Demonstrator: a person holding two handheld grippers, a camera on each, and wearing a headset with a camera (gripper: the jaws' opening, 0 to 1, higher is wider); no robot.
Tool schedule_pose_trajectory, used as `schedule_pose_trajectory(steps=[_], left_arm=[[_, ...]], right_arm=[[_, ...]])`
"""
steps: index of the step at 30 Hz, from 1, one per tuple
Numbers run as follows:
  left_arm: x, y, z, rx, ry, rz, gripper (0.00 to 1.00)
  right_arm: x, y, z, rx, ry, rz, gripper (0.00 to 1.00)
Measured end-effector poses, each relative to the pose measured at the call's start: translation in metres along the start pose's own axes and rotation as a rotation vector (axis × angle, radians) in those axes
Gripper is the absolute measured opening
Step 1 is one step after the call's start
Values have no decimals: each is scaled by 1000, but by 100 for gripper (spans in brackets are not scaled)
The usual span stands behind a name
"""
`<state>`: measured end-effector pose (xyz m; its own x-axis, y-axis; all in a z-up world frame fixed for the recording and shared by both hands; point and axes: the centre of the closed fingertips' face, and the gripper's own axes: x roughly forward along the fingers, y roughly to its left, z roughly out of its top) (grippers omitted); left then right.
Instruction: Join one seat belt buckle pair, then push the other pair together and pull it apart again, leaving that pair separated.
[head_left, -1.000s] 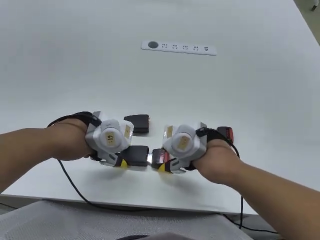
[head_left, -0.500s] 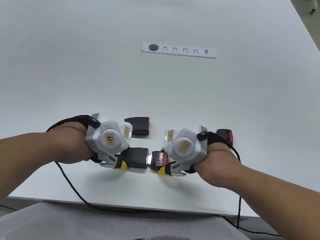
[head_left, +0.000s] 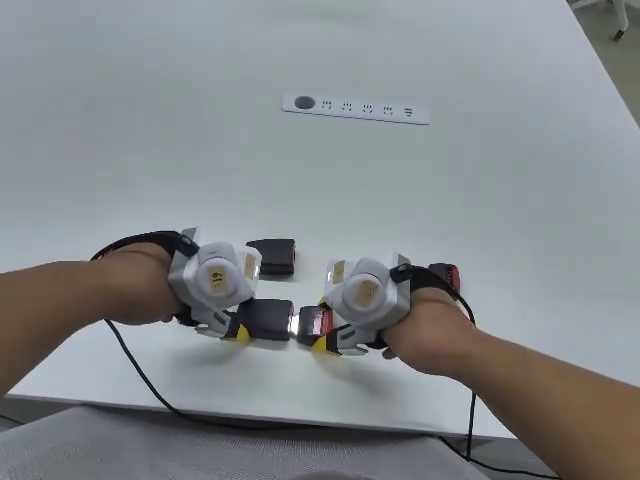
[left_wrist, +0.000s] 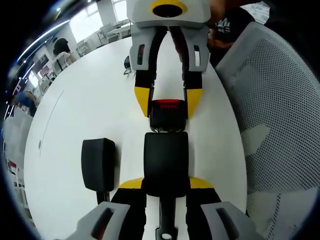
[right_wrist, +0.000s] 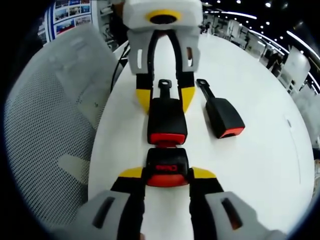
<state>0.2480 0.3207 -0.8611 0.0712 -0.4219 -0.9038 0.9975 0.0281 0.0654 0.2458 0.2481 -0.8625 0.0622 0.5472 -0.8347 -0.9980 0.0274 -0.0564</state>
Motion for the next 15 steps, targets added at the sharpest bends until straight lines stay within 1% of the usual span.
schedule_pose_trajectory(steps=[3,4,6,8,9,11,15], left_arm=[[0,0,0,1,11,-6,30],[1,-1,1,13,22,-8,30],[1,0,1,12,33,-14,31],[1,0,1,7,40,-15,31],[1,0,1,-2,47,-13,31],[1,0,1,-16,50,-7,32],[1,0,1,-12,47,-1,33]], right_arm=[[0,1,1,-3,1,-3,33],[0,1,0,-3,2,-4,33],[0,1,1,-7,6,-4,33],[0,1,0,-1,7,-2,34],[0,1,1,18,2,-1,34],[0,2,0,42,-3,7,34],[0,3,0,20,3,-2,35]])
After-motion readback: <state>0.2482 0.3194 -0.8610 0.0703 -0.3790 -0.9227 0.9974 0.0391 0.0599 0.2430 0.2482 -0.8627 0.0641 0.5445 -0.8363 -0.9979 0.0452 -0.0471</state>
